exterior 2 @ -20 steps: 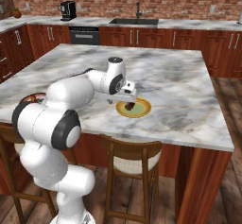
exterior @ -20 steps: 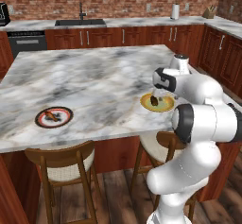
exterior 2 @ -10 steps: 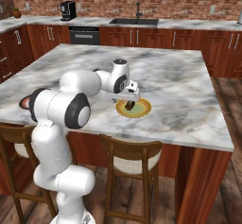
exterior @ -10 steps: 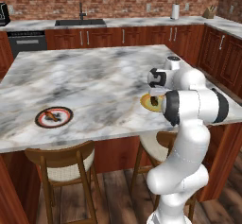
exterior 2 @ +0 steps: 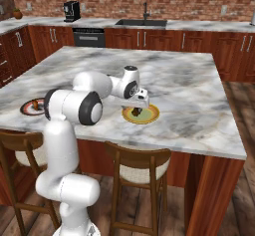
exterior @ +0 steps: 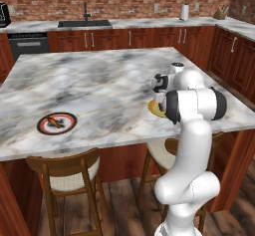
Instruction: Transport the chicken drumstick and sweet potato to the fridge. Place the chicken drumstick on the rack containing meat and place the sweet potato on the rack containing the vegetable, ensuring meats and vegetables are on different racks.
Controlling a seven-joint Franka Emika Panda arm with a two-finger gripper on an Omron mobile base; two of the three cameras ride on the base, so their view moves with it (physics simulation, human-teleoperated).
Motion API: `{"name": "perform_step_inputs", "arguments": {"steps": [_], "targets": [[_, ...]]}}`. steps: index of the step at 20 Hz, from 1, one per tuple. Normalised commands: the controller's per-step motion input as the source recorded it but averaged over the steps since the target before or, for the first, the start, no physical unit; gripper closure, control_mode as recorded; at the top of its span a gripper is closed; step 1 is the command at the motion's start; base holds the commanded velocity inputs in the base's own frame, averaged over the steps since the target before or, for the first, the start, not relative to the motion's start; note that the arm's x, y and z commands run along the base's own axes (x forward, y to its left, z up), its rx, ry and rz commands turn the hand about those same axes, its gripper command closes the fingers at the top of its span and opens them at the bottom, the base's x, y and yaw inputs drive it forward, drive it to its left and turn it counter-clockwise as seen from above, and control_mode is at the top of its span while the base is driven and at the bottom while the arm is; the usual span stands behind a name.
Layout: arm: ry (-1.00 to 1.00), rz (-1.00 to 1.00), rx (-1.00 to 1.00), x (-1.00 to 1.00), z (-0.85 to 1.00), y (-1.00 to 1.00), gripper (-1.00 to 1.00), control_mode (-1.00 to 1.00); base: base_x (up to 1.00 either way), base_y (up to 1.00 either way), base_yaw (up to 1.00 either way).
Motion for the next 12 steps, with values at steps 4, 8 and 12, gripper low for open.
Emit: {"name": "perform_step_inputs", "arguments": {"steps": [4, 8, 12], "targets": [[0.01, 0.00, 0.00, 0.32, -0.22, 0.00, -1.00, -1.00, 0.00, 0.00, 0.00], [0.00, 0.00, 0.00, 0.40, -0.23, 0.00, -1.00, -1.00, 0.00, 0.00, 0.00], [0.00, 0.01, 0.00, 0.38, -0.24, -0.02, -1.00, -1.00, 0.00, 0.00, 0.00]]}}
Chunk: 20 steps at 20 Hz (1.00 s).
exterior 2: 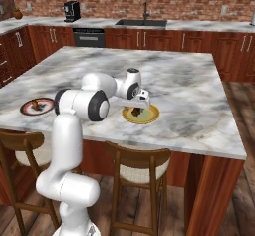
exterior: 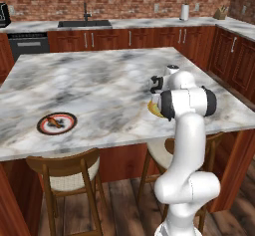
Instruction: Transport the chicken drumstick and sweet potato to the fridge. Place the chicken drumstick on the rack containing meat and place the sweet potato on the rack containing the vegetable, ensuring meats and vegetables are on different racks.
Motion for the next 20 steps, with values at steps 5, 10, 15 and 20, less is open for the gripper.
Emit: {"name": "perform_step_inputs", "arguments": {"steps": [5, 10, 15, 20], "targets": [[0.00, 0.01, 0.00, 0.34, -0.25, 0.00, -1.00, -1.00, 0.00, 0.00, 0.00], [0.00, 0.00, 0.00, 0.32, -0.15, -0.02, -1.00, -1.00, 0.00, 0.00, 0.00], [0.02, 0.00, 0.00, 0.12, -0.07, 0.00, -1.00, -1.00, 0.00, 0.00, 0.00], [0.01, 0.00, 0.00, -0.04, 0.00, -0.01, -1.00, -1.00, 0.00, 0.00, 0.00]]}}
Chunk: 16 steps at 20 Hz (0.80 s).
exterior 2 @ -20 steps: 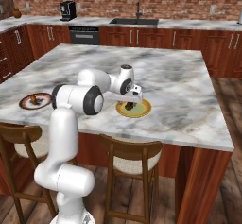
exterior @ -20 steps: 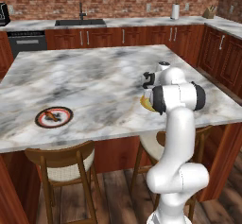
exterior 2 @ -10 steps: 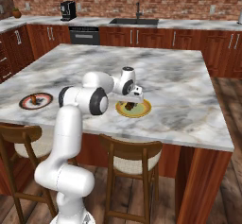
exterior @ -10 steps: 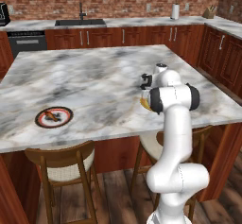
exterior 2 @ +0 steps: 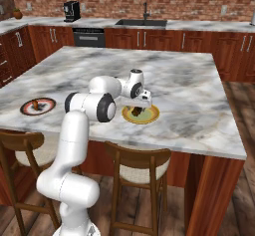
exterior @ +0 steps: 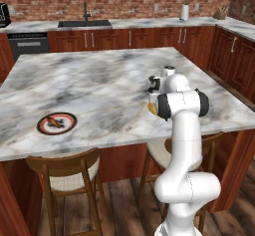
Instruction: Transport the chicken drumstick and sweet potato to the fridge. Place the chicken drumstick on the rack containing meat and place the sweet potato on the rack containing the vegetable, ensuring meats and vegetables are on different racks.
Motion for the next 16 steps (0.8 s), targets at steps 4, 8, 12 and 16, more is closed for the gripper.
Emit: {"name": "perform_step_inputs", "arguments": {"steps": [4, 8, 12, 16], "targets": [[0.02, 0.00, 0.00, -0.01, -0.06, -0.05, -1.00, -1.00, 0.00, 0.00, 0.00], [0.00, 0.00, 0.00, 0.00, -0.20, 0.00, -1.00, -1.00, 0.00, 0.00, 0.00], [0.00, 0.00, 0.00, -0.18, -0.20, 0.00, -1.00, -1.00, 0.00, 0.00, 0.00], [0.00, 0.00, 0.00, -0.24, -0.20, 0.00, -1.00, -1.00, 0.00, 0.00, 0.00]]}}
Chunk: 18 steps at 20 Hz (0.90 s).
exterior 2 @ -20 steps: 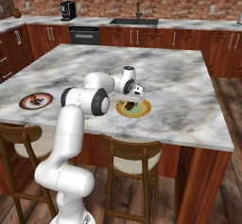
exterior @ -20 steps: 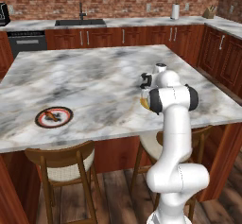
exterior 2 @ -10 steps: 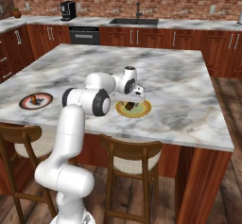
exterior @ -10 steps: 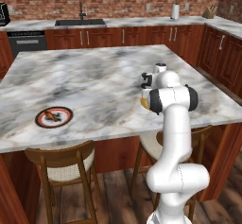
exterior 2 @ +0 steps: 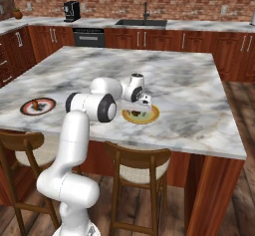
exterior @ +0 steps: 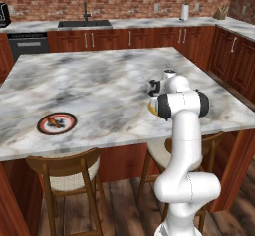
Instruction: Transport the chicken drumstick and sweet potato to the fridge. Place the chicken drumstick on the rack containing meat and place the sweet potato on the rack containing the vegetable, ensuring meats and vegetables are on different racks.
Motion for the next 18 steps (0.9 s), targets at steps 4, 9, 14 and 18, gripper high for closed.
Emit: {"name": "perform_step_inputs", "arguments": {"steps": [4, 9, 14, 18], "targets": [[0.01, 0.00, 0.00, -0.16, -0.26, 0.00, 1.00, -1.00, 0.00, 0.00, 0.00], [-0.03, 0.00, -0.01, 0.08, -0.22, 0.05, 1.00, -1.00, 0.00, 0.00, 0.00], [-0.16, 0.00, -0.04, 0.26, -0.16, 0.23, 1.00, -1.00, 0.00, 0.00, 0.00], [-0.22, 0.02, -0.01, -0.33, 0.18, 0.04, 1.00, -1.00, 0.00, 0.00, 0.00]]}}
